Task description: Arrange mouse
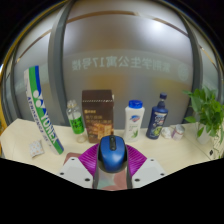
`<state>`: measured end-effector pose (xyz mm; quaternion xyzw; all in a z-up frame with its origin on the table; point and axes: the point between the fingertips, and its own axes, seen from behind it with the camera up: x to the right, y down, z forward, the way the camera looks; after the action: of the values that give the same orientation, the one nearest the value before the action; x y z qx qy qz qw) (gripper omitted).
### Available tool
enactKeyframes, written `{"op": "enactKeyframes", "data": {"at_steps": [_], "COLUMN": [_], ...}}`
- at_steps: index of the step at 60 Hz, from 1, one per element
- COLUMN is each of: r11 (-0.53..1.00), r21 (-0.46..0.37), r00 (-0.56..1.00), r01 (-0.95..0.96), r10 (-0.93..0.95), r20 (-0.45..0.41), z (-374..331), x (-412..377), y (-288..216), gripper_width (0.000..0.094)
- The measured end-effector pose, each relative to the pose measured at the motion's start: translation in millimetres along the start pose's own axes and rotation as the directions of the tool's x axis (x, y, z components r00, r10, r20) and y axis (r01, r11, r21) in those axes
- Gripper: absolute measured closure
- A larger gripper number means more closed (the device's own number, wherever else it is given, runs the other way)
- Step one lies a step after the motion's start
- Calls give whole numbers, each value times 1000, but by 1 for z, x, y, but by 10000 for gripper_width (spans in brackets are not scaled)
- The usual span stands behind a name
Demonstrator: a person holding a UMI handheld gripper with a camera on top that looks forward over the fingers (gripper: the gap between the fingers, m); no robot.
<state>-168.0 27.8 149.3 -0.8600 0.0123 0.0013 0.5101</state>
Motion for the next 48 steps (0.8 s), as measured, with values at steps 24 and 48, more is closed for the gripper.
{"op": "enactKeyframes", "data": {"at_steps": [24,48], "r11": [966,981], "r21": [-257,-181], "r00": [1000,995], "r01": [10,63], "r10": [-12,-76], "r20": [-5,-67], "z": [59,-92], "x": [-63,-66], "y": [145,82], "gripper_width": [316,85]}}
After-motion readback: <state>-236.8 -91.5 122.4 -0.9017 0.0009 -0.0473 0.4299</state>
